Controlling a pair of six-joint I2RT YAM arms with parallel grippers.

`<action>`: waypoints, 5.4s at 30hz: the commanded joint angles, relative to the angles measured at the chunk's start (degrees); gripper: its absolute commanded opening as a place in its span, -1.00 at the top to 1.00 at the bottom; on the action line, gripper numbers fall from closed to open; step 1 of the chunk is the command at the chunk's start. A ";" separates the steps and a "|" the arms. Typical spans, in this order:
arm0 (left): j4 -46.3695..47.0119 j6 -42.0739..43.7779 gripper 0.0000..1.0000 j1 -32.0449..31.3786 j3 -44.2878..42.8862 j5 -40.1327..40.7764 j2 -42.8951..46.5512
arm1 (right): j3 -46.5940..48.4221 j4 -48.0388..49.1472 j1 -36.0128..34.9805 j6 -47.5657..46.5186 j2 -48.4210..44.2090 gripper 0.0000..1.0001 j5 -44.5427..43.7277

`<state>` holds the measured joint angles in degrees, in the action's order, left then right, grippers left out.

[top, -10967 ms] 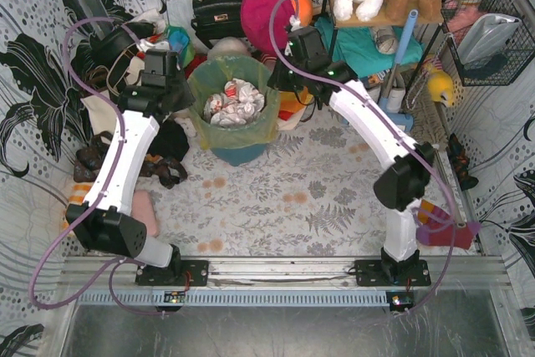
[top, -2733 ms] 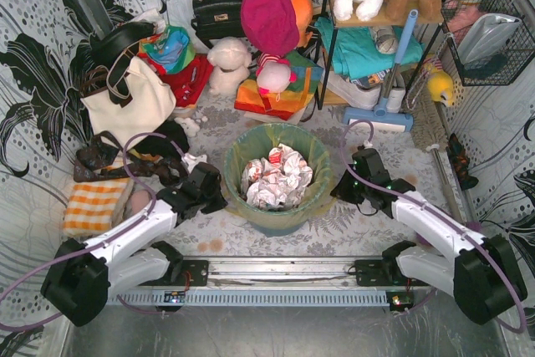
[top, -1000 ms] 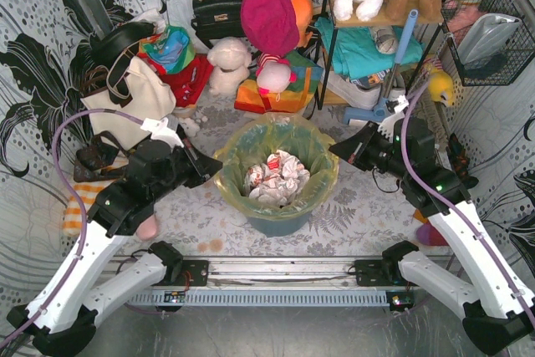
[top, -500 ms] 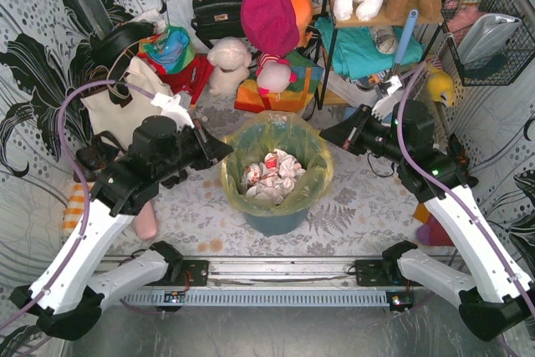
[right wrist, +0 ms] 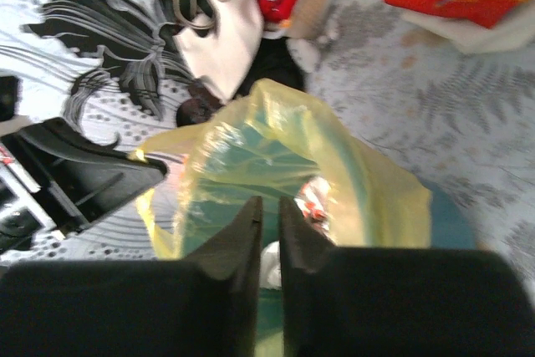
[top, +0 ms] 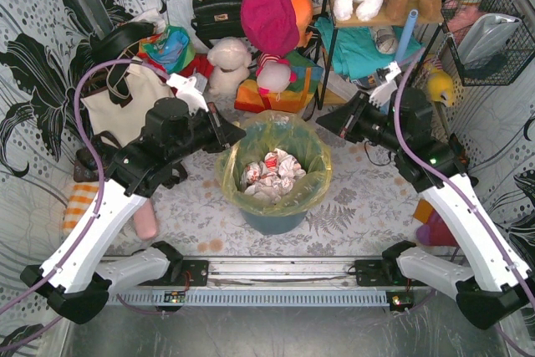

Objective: Tie the trash bag

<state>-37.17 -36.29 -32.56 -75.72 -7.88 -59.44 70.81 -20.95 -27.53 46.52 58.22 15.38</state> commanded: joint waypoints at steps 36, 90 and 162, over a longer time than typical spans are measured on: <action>2.36 -2.35 1.00 0.21 10.95 1.60 5.96 | -13.43 -18.12 -0.16 0.12 -11.25 0.70 -9.93; 31.60 -5.90 1.00 0.21 -1.45 -19.57 -6.37 | -5.91 47.87 -6.61 14.29 13.15 1.00 19.07; 21.67 13.09 1.00 0.38 0.07 -38.41 1.91 | -6.86 28.22 -7.63 1.00 -0.03 1.00 16.46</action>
<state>-20.10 -24.84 -32.56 -69.97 -48.69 -56.38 60.84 5.13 -34.87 49.30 57.36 36.12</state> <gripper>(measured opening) 0.010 0.003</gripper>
